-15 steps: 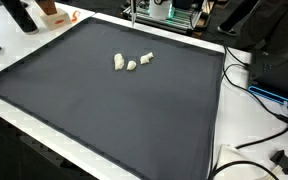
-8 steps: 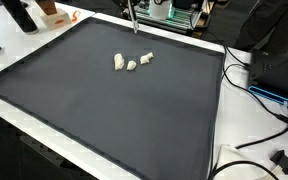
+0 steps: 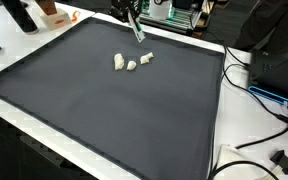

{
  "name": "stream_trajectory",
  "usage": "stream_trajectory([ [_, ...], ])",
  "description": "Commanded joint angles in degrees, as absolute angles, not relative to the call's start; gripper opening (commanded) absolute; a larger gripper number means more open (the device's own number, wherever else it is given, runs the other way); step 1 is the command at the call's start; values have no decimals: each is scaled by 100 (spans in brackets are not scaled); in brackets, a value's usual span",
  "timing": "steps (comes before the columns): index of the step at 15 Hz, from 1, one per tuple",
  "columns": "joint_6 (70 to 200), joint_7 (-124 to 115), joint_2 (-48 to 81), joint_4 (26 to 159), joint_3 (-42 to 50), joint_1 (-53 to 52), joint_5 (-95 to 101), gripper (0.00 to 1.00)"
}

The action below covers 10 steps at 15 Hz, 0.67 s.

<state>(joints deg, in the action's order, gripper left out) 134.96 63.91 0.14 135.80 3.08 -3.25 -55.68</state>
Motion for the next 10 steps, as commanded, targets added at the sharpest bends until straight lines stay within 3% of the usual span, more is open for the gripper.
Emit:
stream_trajectory([
  [1,13179,6570,361,13422,257,-85,-5962,1],
  [10,13120,6228,745,13457,236,138,-6319,1],
])
